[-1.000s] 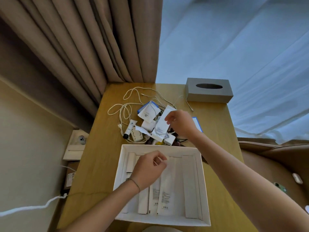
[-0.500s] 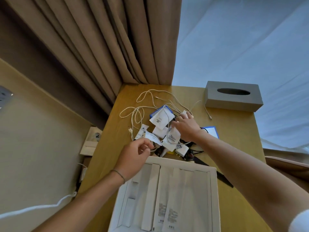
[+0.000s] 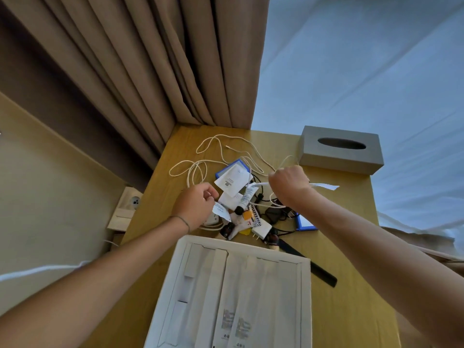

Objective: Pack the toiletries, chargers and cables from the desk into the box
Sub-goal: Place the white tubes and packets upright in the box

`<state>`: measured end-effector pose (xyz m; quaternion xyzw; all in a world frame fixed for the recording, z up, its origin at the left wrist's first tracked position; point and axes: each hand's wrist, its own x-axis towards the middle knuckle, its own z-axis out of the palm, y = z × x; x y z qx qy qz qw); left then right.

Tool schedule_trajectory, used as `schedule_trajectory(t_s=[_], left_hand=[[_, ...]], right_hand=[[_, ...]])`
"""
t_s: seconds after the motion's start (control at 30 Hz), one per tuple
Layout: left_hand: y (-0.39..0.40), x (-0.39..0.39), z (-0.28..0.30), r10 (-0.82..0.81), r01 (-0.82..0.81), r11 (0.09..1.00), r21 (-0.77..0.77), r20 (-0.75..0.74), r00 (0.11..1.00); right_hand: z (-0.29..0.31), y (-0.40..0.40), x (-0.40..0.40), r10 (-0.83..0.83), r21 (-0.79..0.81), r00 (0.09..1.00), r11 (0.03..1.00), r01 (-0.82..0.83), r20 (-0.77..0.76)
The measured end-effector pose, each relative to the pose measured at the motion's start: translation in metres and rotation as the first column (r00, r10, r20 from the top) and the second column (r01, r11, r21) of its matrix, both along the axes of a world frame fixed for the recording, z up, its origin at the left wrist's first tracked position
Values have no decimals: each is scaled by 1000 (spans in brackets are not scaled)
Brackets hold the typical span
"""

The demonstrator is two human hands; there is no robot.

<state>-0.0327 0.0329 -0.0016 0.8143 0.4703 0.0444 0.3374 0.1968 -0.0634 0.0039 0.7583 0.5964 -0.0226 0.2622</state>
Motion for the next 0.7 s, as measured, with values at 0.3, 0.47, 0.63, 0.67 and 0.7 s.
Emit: schedule_trajectory(t_s=[0.3, 0.47, 0.63, 0.67, 0.7], left_hand=[[37, 66, -33, -42, 66, 992, 111, -209, 977], [46, 90, -53, 0, 36, 992, 122, -286, 958], [49, 105, -69, 32, 1, 995, 98, -335, 942], [50, 107, -72, 26, 10, 995, 102, -346, 938], [50, 108, -76, 18, 24, 993, 111, -356, 934]], right_hand=[[24, -31, 24, -311, 271, 824, 839, 472, -473], [33, -46, 8, -158, 126, 270, 596, 793, -950], [42, -65, -20, 81, 32, -2, 407, 913, -997], [42, -68, -25, 105, 1, -42, 382, 924, -994], [42, -72, -29, 123, -31, -80, 358, 933, -989]])
